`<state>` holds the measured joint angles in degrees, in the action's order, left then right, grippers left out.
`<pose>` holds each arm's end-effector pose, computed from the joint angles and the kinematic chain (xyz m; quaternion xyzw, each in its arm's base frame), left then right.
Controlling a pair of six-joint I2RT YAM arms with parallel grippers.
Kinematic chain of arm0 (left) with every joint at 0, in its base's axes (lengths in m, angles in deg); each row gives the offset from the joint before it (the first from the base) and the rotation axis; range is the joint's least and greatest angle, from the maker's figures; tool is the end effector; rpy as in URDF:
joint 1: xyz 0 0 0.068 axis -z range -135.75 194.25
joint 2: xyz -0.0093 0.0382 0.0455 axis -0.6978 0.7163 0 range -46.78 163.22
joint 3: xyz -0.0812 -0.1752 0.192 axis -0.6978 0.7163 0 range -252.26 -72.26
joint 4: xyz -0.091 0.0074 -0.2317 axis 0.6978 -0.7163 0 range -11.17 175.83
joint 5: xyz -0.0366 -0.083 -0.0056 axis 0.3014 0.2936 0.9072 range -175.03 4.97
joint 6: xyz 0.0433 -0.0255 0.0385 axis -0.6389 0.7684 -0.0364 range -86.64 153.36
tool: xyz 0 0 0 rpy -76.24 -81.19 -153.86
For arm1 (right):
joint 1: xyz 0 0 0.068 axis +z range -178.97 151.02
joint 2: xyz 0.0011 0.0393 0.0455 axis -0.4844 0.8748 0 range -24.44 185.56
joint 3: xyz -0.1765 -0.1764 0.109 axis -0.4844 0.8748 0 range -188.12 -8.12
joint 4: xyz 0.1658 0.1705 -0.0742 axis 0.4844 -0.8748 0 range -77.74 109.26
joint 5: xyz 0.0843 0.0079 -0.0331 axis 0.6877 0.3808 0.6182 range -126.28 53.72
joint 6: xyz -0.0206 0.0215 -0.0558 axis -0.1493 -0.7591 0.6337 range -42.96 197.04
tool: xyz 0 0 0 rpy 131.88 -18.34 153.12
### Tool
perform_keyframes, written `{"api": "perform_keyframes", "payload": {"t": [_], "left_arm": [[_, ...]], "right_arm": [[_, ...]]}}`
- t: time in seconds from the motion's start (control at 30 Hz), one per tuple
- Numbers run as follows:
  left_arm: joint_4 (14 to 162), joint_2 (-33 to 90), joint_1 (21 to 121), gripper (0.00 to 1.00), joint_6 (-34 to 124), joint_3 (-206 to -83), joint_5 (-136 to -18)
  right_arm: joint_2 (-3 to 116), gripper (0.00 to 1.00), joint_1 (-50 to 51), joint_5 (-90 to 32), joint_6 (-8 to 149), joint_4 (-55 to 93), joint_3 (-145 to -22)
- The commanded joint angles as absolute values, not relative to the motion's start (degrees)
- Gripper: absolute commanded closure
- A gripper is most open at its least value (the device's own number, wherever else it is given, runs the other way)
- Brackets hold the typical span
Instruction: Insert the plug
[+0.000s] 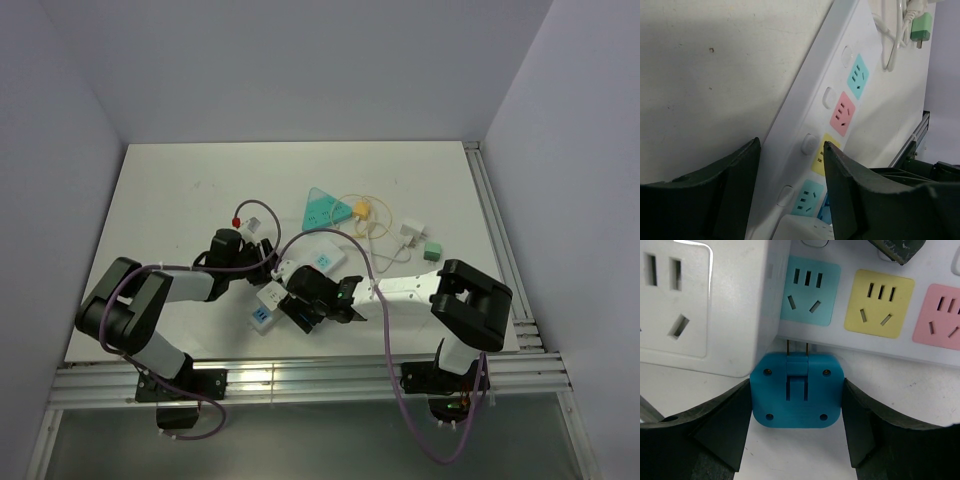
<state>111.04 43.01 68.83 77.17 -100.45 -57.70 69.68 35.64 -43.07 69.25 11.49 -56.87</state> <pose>0.2420 -0.1354 0.1321 -0.0398 0.8729 -0.4207 0.2438 0.1415 0.2847 0.1557 -0.4342 0.8419 0.1411 0.2878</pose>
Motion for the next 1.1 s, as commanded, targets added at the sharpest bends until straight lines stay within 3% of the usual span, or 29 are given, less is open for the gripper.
{"api": "perform_keyframes", "payload": {"t": [0.0,0.37,0.63,0.73,0.9,1.03,1.07], "left_arm": [[111.3,43.5,70.6,0.42,77.8,-99.9,-55.8],[109.4,43.0,70.7,0.43,77.7,-101.4,-57.4],[108.0,42.2,70.7,0.43,77.4,-102.0,-58.5],[107.5,41.7,70.6,0.43,77.4,-102.1,-59.1],[106.9,40.9,70.7,0.43,77.1,-102.2,-59.8],[107.0,40.6,70.6,0.43,77.1,-102.1,-60.4],[107.2,40.6,70.6,0.43,77.3,-102.1,-60.4]], "right_arm": [[68.5,0.3,35.4,-43.5,68.2,16.9,-58.6],[62.7,0.17,35.3,-41.9,64.7,19.0,-55.5],[54.7,0.17,34.7,-41.6,60.4,21.7,-50.8],[49.1,0.23,33.6,-41.3,56.0,21.8,-46.3],[41.6,0.44,33.5,-43.5,50.3,20.9,-38.8],[42.6,0.67,33.8,-45.0,45.2,19.6,-36.8],[43.4,0.79,33.9,-46.0,44.4,19.5,-36.6]]}}
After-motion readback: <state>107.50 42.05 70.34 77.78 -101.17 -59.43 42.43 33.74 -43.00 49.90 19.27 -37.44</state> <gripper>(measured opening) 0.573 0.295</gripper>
